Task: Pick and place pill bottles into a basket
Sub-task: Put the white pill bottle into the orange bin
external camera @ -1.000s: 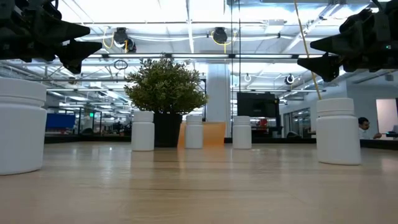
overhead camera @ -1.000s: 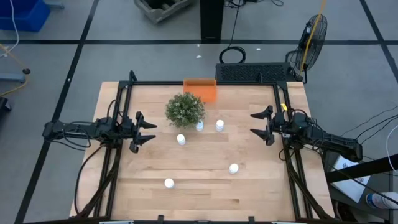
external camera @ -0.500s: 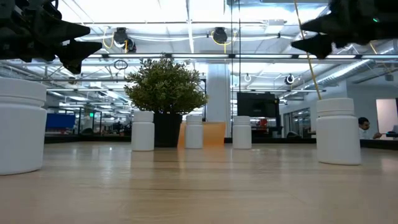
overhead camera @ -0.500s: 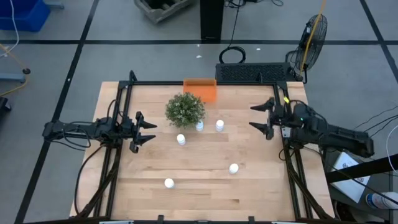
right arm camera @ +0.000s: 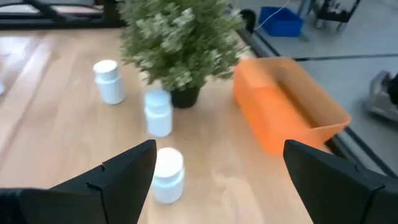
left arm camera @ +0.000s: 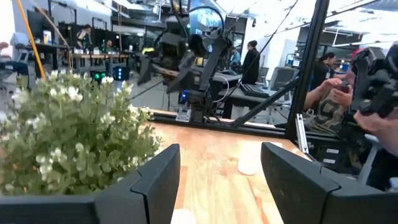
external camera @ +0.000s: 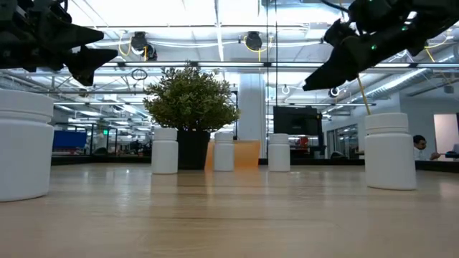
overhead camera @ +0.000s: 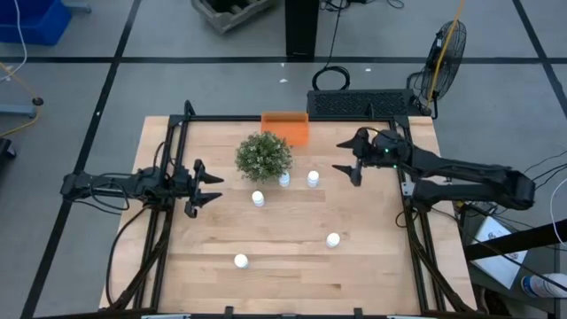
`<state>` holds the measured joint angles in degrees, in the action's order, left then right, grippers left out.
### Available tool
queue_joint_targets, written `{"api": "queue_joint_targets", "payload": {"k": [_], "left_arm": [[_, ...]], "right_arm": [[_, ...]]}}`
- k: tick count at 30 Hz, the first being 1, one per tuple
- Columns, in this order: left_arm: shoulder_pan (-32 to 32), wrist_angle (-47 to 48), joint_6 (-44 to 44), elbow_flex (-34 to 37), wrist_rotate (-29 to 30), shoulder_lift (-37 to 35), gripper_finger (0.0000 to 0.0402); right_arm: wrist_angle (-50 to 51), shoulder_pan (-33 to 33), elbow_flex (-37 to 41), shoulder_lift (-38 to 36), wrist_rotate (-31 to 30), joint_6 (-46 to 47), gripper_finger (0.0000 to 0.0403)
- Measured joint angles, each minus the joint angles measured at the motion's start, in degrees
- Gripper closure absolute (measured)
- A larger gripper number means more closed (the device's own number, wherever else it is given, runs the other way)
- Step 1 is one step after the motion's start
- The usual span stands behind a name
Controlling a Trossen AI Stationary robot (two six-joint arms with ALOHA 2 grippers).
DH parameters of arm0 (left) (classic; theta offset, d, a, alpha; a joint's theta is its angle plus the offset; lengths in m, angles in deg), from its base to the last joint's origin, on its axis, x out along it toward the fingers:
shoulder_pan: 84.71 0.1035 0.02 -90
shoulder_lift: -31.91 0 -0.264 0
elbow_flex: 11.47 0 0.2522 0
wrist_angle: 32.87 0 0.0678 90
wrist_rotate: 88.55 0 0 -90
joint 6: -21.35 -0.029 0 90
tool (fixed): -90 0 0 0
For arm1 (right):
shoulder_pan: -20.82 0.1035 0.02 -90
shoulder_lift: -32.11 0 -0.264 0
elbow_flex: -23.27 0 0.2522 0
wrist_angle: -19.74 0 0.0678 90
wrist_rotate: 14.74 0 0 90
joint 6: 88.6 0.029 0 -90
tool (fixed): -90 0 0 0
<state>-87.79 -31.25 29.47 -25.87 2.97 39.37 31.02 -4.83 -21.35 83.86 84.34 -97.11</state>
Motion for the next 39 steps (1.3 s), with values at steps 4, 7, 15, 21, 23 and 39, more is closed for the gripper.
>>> {"api": "queue_joint_targets", "payload": {"k": [4,7,15,21,23,39], "left_arm": [[-0.01,0.88,1.09,0.00,-0.03,0.02,0.0172],[-0.01,0.92,1.58,0.00,-0.04,0.02,0.0172],[0.00,0.85,1.18,0.00,-0.01,0.02,0.0172],[-0.01,0.81,1.11,0.00,0.02,0.02,0.0172],[0.01,0.79,1.07,0.00,0.00,0.02,0.0172],[-0.01,0.72,1.07,0.00,0.04,0.02,0.0172]], "right_arm": [[-8.27,-1.86,3.40,2.57,0.05,0.96,0.0057],[-16.29,-2.20,6.81,4.00,0.11,2.27,0.0057],[-31.42,0.27,15.01,8.71,0.14,9.13,0.0057],[-37.11,4.46,16.63,11.99,-1.45,12.20,0.0057],[-36.74,5.09,16.69,13.46,-3.04,11.89,0.0057],[-46.58,5.16,16.67,25.64,-1.42,15.89,0.0057]]}}
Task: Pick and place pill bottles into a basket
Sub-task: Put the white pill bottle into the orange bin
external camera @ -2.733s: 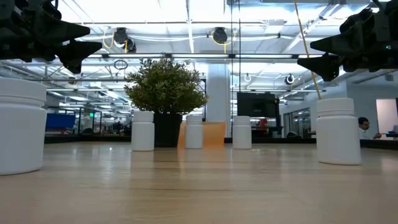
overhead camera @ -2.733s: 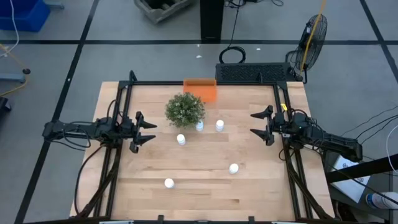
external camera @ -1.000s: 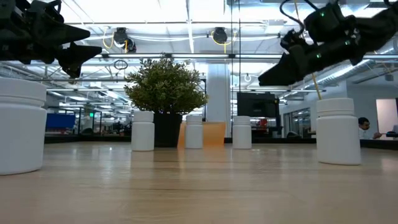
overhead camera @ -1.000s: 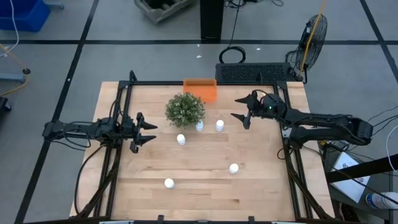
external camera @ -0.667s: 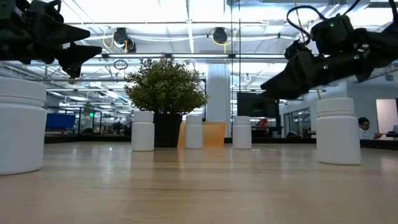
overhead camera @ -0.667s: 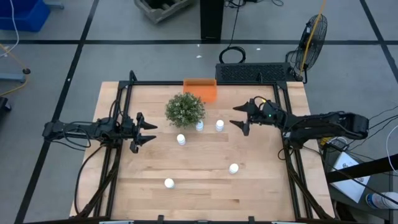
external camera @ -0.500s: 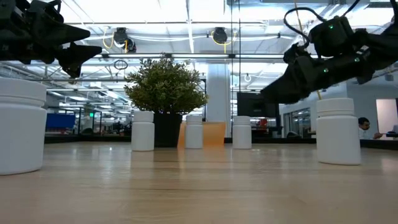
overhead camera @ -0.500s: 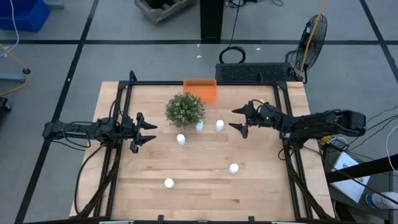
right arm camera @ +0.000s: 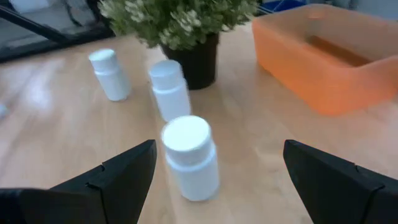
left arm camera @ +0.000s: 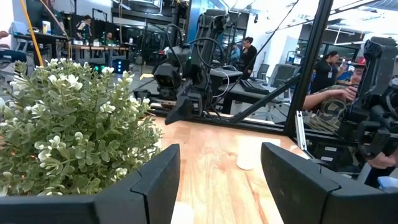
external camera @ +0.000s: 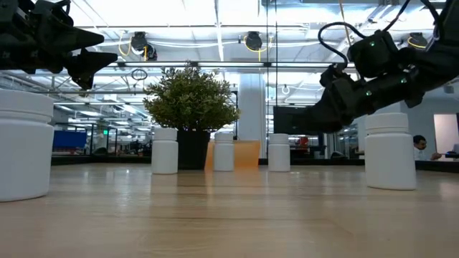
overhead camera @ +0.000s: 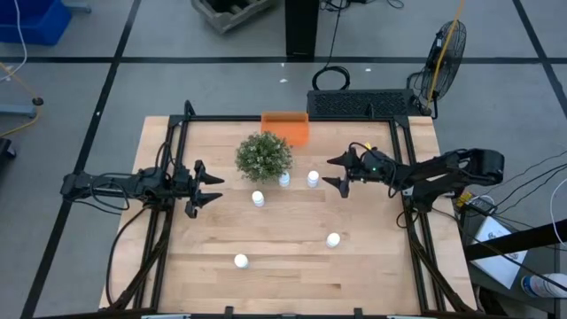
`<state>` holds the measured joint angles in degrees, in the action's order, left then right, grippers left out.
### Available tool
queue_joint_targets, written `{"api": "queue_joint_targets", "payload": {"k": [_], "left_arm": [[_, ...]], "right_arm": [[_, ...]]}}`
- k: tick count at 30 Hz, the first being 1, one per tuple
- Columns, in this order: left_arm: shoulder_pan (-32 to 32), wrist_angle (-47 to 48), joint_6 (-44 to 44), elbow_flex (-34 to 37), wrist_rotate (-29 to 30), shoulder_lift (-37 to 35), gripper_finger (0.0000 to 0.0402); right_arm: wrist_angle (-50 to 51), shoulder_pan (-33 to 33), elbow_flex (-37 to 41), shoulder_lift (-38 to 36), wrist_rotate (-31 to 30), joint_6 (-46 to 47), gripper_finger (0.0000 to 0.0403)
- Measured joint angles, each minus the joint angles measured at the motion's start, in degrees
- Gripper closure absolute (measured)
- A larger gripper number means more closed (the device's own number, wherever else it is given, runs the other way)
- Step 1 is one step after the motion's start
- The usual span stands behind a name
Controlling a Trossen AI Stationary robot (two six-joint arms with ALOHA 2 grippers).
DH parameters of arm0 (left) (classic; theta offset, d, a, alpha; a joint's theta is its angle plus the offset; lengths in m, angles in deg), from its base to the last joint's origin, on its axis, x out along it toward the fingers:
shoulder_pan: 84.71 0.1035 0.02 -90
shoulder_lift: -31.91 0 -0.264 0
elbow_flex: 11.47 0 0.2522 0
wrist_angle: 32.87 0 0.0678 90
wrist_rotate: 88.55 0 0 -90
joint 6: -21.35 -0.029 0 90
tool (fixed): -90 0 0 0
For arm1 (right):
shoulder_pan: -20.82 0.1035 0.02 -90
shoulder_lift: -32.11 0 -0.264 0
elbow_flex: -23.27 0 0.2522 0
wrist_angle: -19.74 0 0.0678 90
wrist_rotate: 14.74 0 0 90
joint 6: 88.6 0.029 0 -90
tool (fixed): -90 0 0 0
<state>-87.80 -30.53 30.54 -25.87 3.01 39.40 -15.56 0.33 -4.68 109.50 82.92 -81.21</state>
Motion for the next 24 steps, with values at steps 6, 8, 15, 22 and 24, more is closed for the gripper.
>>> {"api": "queue_joint_targets", "payload": {"k": [6,8,15,22,24], "left_arm": [[0.01,0.00,0.00,0.00,1.03,0.00,0.0172],[0.00,0.00,-0.20,0.00,1.53,0.00,0.0172],[0.02,-1.11,-1.62,0.00,1.60,-0.01,0.0172],[0.02,-0.80,-1.99,0.00,1.59,-0.02,0.0172],[0.02,-0.65,-1.98,0.00,1.58,0.00,0.0172]], "right_arm": [[-0.53,1.10,-0.02,2.28,-1.61,3.56,0.0057],[-0.50,1.10,-0.04,2.69,-2.05,3.66,0.0057],[0.29,1.41,-2.06,5.70,-3.15,3.91,0.0057],[1.00,2.61,-5.92,10.76,-1.53,2.39,0.0057],[0.85,2.61,-6.16,10.76,-1.49,2.42,0.0057]]}}
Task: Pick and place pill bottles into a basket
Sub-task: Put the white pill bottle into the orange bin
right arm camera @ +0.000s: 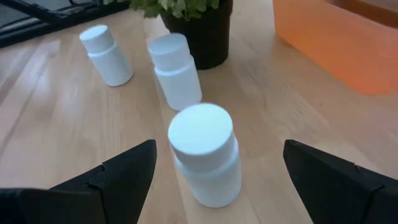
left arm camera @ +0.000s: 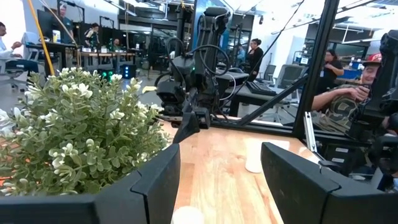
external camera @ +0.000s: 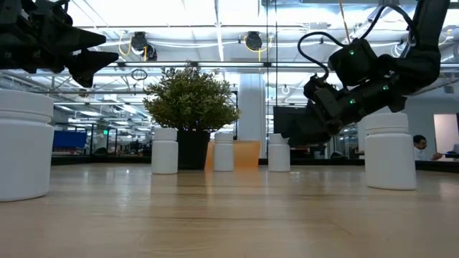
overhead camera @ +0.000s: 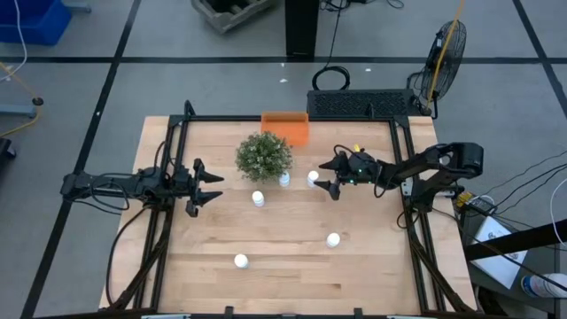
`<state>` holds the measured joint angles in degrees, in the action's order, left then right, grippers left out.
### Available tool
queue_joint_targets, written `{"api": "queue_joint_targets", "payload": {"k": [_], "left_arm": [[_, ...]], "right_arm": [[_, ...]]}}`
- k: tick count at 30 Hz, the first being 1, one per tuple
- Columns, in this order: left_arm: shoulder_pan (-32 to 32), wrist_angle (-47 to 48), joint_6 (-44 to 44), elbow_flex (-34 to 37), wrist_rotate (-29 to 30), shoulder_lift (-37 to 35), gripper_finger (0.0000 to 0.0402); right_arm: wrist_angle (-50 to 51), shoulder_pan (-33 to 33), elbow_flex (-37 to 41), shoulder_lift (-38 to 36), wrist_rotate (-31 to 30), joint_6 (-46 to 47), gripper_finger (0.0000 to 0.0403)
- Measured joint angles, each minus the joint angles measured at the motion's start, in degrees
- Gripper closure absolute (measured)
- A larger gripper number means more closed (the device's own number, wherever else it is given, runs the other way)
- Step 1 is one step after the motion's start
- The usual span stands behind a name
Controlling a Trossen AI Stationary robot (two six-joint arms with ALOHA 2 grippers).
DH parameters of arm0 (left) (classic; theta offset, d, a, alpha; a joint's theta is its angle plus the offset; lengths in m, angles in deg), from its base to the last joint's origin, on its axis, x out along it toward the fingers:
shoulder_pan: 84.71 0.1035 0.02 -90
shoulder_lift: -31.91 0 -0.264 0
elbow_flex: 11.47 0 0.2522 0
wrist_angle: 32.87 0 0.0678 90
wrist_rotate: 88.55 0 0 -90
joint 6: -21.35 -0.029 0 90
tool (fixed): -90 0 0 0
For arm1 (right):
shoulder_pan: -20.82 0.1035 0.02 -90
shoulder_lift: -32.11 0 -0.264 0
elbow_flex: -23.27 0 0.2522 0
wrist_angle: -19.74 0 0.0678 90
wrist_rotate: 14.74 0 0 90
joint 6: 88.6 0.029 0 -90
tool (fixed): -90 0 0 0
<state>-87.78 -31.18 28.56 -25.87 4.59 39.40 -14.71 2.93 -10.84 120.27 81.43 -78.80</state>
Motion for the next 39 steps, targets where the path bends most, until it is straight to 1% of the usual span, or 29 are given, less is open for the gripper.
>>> {"api": "queue_joint_targets", "payload": {"k": [4,8,11,18,21,26,28,33,39], "left_arm": [[0.00,-0.01,0.01,0.00,-0.01,-0.02,0.0172],[0.00,-0.05,-0.01,0.00,-0.01,-0.02,0.0172],[0.00,-0.12,-1.08,0.00,-0.03,-0.02,0.0172],[0.00,-0.13,-0.84,0.00,-0.10,-0.02,0.0172],[0.00,-0.14,-0.84,0.00,-0.11,-0.02,0.0172],[0.00,-0.12,-0.76,0.00,-0.14,-0.02,0.0172],[0.00,-0.14,-0.90,0.00,-0.14,-0.02,0.0172],[0.00,-0.14,-0.93,0.00,-0.15,-0.02,0.0172],[-0.02,-0.05,-0.49,0.00,-0.22,-0.02,0.0172]], "right_arm": [[0.20,0.17,-0.10,-0.17,0.53,1.18,0.0057],[1.80,0.50,-0.12,-0.17,4.40,1.69,0.0057],[1.84,0.96,-0.12,-0.17,5.06,0.36,0.0057],[4.25,0.94,-0.12,-0.15,4.38,-3.21,0.0057],[3.49,0.92,-0.12,-0.15,2.82,-4.45,0.0057],[3.19,1.16,-0.12,-0.15,2.40,-5.01,0.0057],[3.07,1.53,-0.27,-0.15,1.11,-5.34,0.0057],[4.75,1.92,-2.02,-0.15,1.08,-6.43,0.0057],[4.84,2.05,-2.28,-0.15,1.14,-7.23,0.0057]]}}
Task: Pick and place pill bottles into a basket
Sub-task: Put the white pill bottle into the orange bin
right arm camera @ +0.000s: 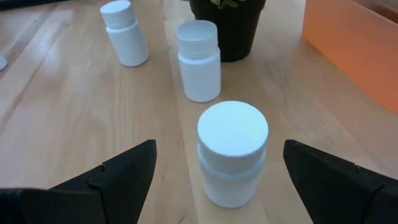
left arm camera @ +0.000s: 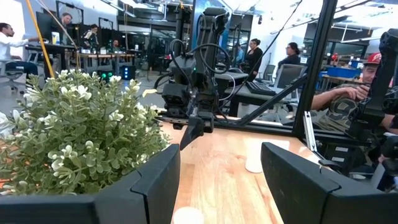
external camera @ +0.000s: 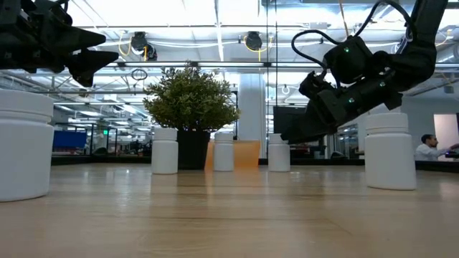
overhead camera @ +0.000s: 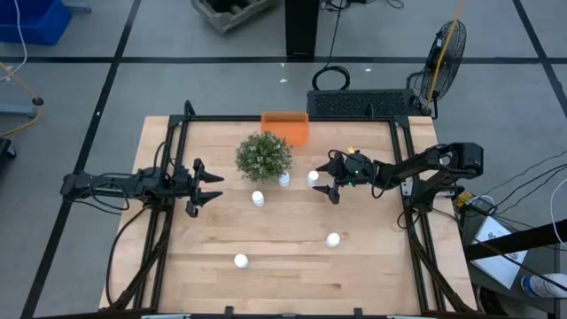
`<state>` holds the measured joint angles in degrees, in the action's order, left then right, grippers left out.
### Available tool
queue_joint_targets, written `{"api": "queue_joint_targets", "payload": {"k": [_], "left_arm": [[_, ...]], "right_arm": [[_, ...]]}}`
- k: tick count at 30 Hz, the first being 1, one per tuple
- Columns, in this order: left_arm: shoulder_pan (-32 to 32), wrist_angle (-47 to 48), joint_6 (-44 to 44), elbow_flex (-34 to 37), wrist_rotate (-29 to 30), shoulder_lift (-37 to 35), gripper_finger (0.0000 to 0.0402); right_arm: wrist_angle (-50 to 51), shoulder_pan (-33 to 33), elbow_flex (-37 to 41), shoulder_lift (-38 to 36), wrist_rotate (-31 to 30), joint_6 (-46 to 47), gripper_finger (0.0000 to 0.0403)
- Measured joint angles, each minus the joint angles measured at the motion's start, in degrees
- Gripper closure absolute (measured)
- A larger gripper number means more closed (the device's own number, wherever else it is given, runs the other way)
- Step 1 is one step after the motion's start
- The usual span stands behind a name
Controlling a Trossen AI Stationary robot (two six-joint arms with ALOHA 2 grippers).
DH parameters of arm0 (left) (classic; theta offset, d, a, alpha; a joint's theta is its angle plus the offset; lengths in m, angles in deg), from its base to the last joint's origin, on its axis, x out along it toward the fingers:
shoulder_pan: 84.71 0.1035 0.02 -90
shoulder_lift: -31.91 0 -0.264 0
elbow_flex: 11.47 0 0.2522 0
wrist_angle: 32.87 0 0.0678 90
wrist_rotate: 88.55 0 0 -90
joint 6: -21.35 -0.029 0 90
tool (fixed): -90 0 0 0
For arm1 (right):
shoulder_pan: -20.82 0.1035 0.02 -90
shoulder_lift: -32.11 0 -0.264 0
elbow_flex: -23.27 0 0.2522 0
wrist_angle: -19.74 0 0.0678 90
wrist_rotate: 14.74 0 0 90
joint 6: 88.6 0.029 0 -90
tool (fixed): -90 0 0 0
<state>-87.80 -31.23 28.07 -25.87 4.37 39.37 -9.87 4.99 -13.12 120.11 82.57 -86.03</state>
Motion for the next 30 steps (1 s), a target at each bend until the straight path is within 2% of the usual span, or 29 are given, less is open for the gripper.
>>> {"api": "queue_joint_targets", "payload": {"k": [10,20,30], "left_arm": [[0.01,-0.04,-0.13,0.00,-0.09,0.00,0.0172],[0.00,-0.09,1.18,0.00,-0.51,0.02,0.0172],[0.02,-0.11,1.28,0.00,-0.50,0.00,0.0172]], "right_arm": [[-0.43,0.00,0.00,0.24,-1.52,-1.32,0.0057],[-8.53,0.02,-0.03,8.92,-1.32,-0.36,0.0057],[-10.79,0.21,-2.05,14.42,-0.06,0.82,0.0057]]}}
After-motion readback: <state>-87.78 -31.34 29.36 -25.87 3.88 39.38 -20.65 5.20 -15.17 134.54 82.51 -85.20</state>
